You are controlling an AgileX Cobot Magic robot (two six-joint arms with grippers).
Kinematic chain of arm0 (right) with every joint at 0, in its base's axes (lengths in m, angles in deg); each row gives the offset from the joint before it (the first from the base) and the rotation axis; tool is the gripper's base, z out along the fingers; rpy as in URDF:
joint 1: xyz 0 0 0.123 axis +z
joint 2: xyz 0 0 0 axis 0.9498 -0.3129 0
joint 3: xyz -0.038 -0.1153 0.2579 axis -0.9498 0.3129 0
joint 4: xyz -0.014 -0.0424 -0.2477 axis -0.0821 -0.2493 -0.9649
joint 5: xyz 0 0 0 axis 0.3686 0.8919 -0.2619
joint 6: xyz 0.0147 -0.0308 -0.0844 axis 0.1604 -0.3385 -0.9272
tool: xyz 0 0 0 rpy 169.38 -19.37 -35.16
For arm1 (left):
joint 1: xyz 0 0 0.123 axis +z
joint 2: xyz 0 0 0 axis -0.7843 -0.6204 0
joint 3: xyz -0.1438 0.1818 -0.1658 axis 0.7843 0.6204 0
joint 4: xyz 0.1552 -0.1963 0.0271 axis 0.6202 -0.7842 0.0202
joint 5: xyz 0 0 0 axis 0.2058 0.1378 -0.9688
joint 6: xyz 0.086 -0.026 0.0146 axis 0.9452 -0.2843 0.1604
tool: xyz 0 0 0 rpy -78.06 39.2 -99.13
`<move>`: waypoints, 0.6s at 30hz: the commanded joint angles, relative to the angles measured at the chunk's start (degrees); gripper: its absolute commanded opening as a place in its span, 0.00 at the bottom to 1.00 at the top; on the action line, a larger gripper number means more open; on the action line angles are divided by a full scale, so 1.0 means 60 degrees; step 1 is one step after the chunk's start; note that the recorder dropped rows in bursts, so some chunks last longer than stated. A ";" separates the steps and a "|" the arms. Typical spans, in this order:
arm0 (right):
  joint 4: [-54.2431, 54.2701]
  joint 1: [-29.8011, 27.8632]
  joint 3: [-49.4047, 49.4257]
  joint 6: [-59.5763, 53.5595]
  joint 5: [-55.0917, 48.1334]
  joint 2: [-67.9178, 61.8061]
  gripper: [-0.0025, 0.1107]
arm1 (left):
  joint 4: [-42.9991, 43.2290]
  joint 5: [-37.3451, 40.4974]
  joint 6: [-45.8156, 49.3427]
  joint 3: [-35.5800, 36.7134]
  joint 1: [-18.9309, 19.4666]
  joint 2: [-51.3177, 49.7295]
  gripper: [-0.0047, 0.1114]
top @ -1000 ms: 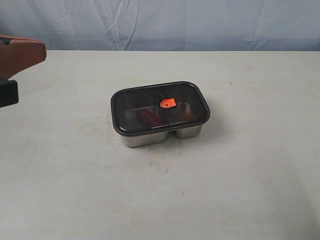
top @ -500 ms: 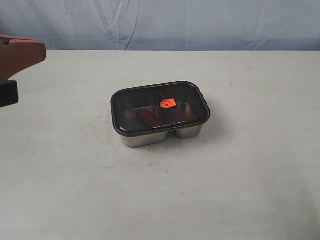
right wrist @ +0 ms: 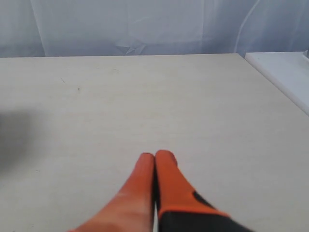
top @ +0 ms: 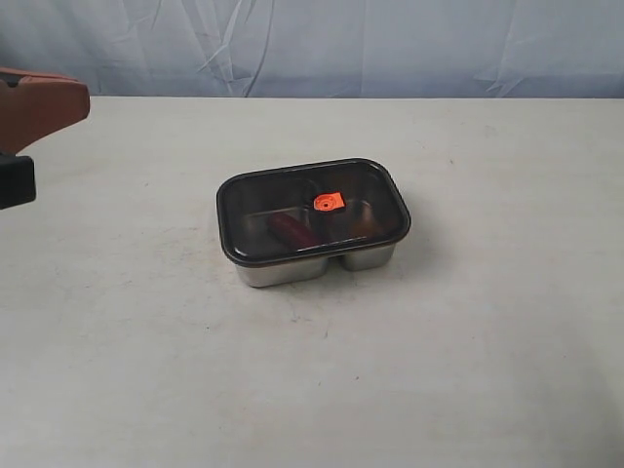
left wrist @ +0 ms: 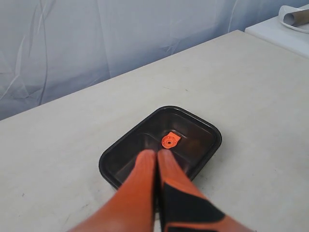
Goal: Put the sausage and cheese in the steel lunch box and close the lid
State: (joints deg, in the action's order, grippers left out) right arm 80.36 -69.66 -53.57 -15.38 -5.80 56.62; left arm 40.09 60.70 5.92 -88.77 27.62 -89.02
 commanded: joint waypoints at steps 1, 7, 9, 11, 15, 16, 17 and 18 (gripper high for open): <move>0.0022 -0.0043 0.0061 -0.0047 0.0032 0.0065 0.01 | -0.0042 -0.0105 0.0002 0.0040 0.0028 0.0050 0.04; 0.0022 -0.0043 0.0061 -0.0047 0.0032 0.0065 0.01 | 0.0341 -0.0211 0.0030 0.0426 0.0003 0.0256 0.04; 0.0022 -0.0043 0.0061 -0.0047 0.0032 0.0065 0.01 | 0.0899 -0.0776 -0.0049 0.0868 0.0003 0.0761 0.04; 0.0022 -0.0043 0.0061 -0.0047 0.0032 0.0065 0.01 | 0.1117 -0.1193 -0.0959 0.1494 0.0003 0.1519 0.04; 0.0022 -0.0043 0.0061 -0.0047 0.0032 0.0065 0.01 | 0.2680 -0.1728 -0.3288 0.2909 0.0356 0.3180 0.04; 0.0022 -0.0043 0.0061 -0.0047 0.0032 0.0065 0.01 | 0.2995 -0.1669 -0.3857 0.3171 0.0533 0.3515 0.04; 0.0022 -0.0043 0.0061 -0.0047 0.0032 0.0065 0.01 | 0.3305 -0.1551 -0.4306 0.3477 0.0806 0.3899 0.04; 0.0022 -0.0043 0.0061 -0.0047 0.0032 0.0065 0.01 | 0.3468 -0.1389 -0.4550 0.3738 0.1099 0.4256 0.04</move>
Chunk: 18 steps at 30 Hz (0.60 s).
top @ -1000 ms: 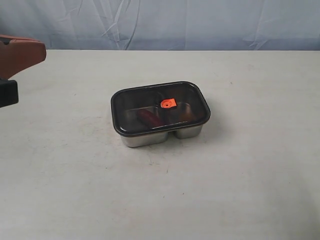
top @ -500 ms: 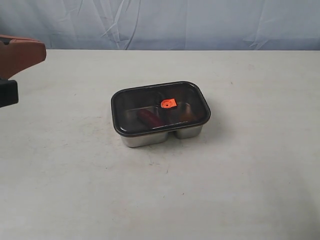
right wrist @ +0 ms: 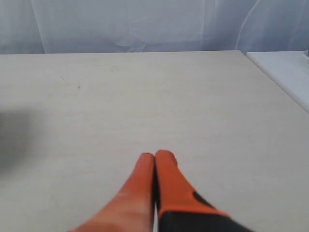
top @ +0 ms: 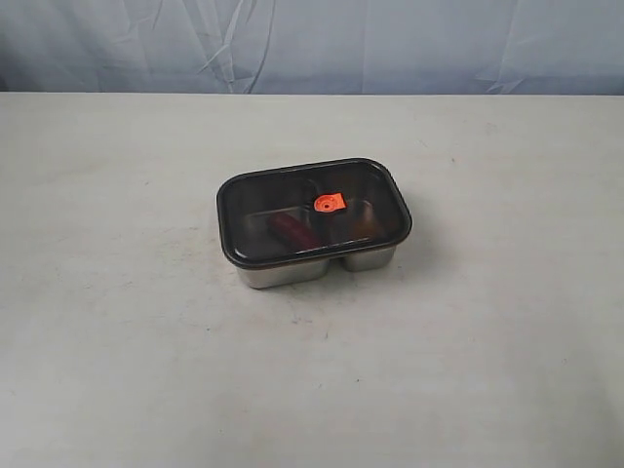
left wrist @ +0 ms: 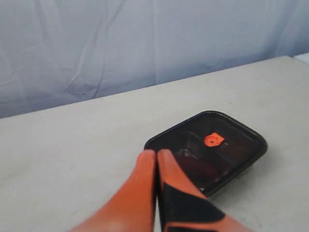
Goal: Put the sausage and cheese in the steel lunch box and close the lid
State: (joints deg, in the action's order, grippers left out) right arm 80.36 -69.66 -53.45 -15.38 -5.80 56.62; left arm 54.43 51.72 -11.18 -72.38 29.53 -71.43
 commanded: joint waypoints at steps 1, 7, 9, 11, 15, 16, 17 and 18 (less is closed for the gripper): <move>0.0022 -0.0043 0.0040 -0.0047 0.0032 0.0065 0.01 | 0.1100 0.0225 -0.1724 0.1191 0.1015 0.1657 0.04; 0.0022 -0.0043 0.0040 -0.0047 0.0032 0.0065 0.01 | 0.1220 0.0393 -0.1689 0.2181 0.2263 0.2935 0.04; 0.0022 -0.0043 0.0040 -0.0047 0.0032 0.0065 0.01 | 0.1220 0.0371 -0.1767 0.2488 0.2442 0.3307 0.04; 0.0022 -0.0043 0.0040 -0.0047 0.0032 0.0065 0.01 | 0.1243 0.0315 -0.2055 0.2791 0.2571 0.3630 0.04; 0.0022 -0.0043 0.0040 -0.0047 0.0032 0.0065 0.01 | 0.1415 0.0297 -0.2609 0.3345 0.2804 0.4032 0.04; 0.0022 -0.0043 0.0040 -0.0047 0.0032 0.0065 0.01 | 0.1415 0.0297 -0.2662 0.3433 0.2822 0.4077 0.04; 0.0022 -0.0043 0.0040 -0.0047 0.0032 0.0065 0.01 | 0.1415 0.0297 -0.2681 0.3620 0.2886 0.4212 0.04; 0.0022 -0.0043 0.0040 -0.0047 0.0032 0.0065 0.01 | 0.1415 0.0297 -0.2681 0.3686 0.2904 0.4262 0.04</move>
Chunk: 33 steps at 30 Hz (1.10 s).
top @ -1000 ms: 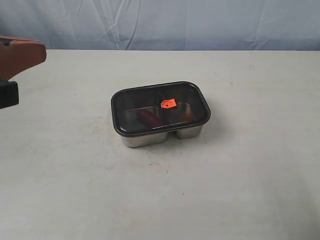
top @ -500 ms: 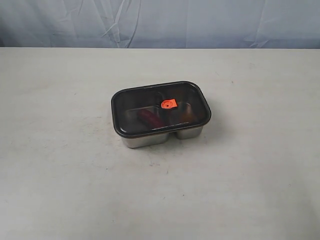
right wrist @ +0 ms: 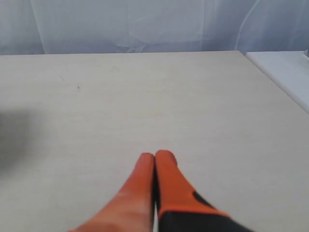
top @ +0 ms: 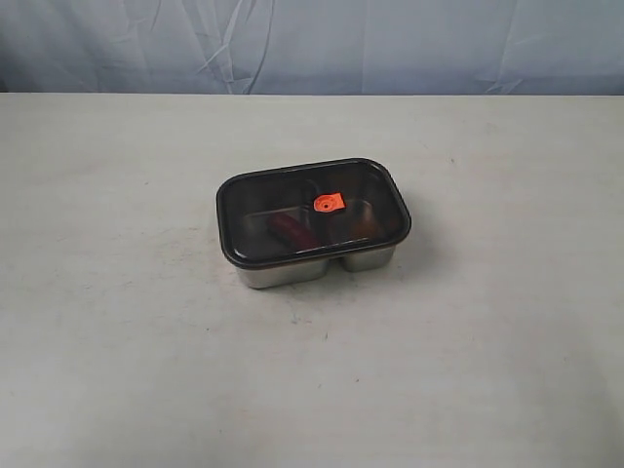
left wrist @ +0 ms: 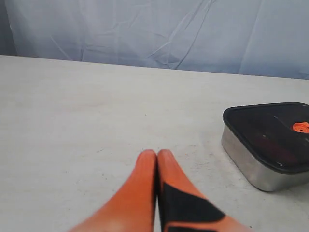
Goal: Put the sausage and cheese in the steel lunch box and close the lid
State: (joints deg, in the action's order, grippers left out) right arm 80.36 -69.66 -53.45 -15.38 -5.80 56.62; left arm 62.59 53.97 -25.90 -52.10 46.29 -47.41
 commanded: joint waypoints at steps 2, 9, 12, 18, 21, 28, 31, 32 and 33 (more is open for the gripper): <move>0.0022 -0.0043 0.0040 -0.0047 0.0032 0.0065 0.01 | 0.0100 -0.0079 -0.0248 0.0521 0.0134 0.0445 0.04; 0.0022 -0.0043 0.0040 -0.0047 0.0032 0.0065 0.01 | 0.0246 -0.0204 -0.0271 0.0818 0.0134 0.0676 0.04; 0.0022 -0.0043 0.0040 -0.0047 0.0032 0.0065 0.01 | 0.0291 -0.0499 -0.0291 0.0818 0.0134 0.0676 0.04; 0.0022 -0.0043 0.0040 -0.0029 0.0032 0.0065 0.01 | 0.0951 -0.1085 -0.0269 0.0818 0.0134 0.0676 0.04; 0.0022 -0.0043 0.0040 -0.0029 0.0032 0.0065 0.01 | 0.1105 -0.1104 -0.0269 0.0818 0.0134 0.0676 0.04; 0.0022 -0.0043 0.0040 -0.0029 0.0032 0.0065 0.01 | 0.1105 -0.1104 -0.0239 0.0818 0.0134 0.0676 0.04; 0.0022 -0.0043 0.0040 -0.0029 0.0032 0.0065 0.01 | 0.1105 -0.1104 -0.0239 0.0818 0.0134 0.0676 0.04; 0.0022 -0.0043 0.0040 -0.0029 0.0032 0.0065 0.01 | 0.1105 -0.1104 -0.0239 0.0818 0.0134 0.0676 0.04; 0.0022 -0.0043 0.0040 -0.0029 0.0032 0.0065 0.01 | 0.1157 -0.1104 -0.0239 0.0818 0.0134 0.0676 0.04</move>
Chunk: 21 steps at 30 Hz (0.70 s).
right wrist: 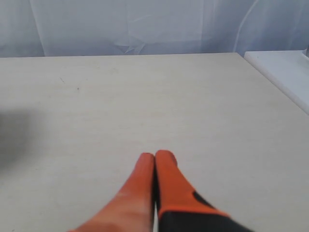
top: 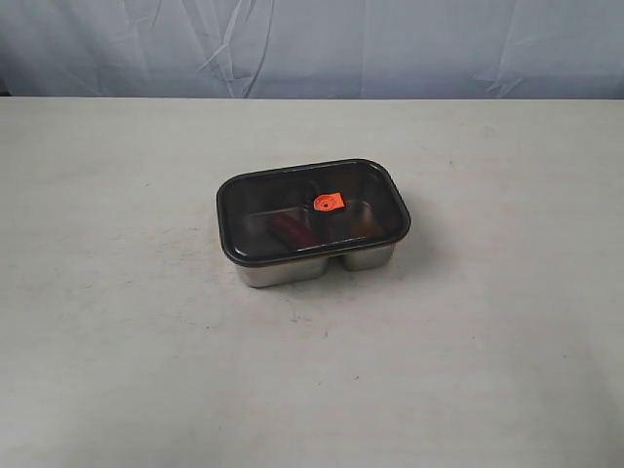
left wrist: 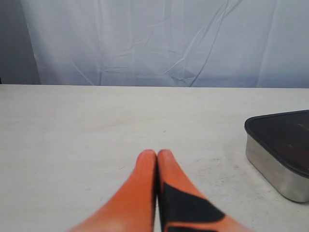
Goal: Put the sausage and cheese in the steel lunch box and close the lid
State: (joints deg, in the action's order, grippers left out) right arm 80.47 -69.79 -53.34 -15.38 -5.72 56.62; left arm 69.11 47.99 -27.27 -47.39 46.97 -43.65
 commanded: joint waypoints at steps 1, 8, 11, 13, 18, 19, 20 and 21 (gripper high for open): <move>0.0003 -0.0023 0.0022 -0.0029 0.0019 0.0065 0.01 | 0.0120 -0.0107 -0.0010 0.0033 0.0020 0.0049 0.04; 0.0003 -0.0023 0.0022 -0.0029 0.0019 0.0065 0.01 | 0.0161 -0.0107 -0.0010 0.0033 0.0020 0.0049 0.04; 0.0003 -0.0023 0.0022 -0.0029 0.0019 0.0065 0.01 | 0.0207 -0.0107 -0.0010 0.0033 0.0020 0.0049 0.04; 0.0003 -0.0023 0.0022 -0.0029 0.0019 0.0065 0.01 | 0.0207 -0.0107 -0.0010 0.0033 0.0020 0.0049 0.04; 0.0003 -0.0023 0.0022 -0.0029 0.0019 0.0065 0.01 | 0.0236 -0.0107 -0.0010 0.0033 0.0020 0.0049 0.04; 0.0003 -0.0023 0.0022 -0.0029 0.0019 0.0065 0.01 | 0.0236 -0.0107 -0.0010 0.0033 0.0020 0.0049 0.04; 0.0003 -0.0023 0.0022 -0.0029 0.0019 0.0065 0.01 | 0.0236 -0.0107 -0.0010 0.0033 0.0020 0.0049 0.04; 0.0003 -0.0023 0.0022 -0.0029 0.0019 0.0065 0.01 | 0.0232 -0.0107 0.0011 0.0033 0.0020 0.0049 0.04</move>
State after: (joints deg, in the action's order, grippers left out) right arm 80.47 -69.79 -53.34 -15.38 -5.72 56.62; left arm 70.12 47.99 -27.27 -47.39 46.97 -43.65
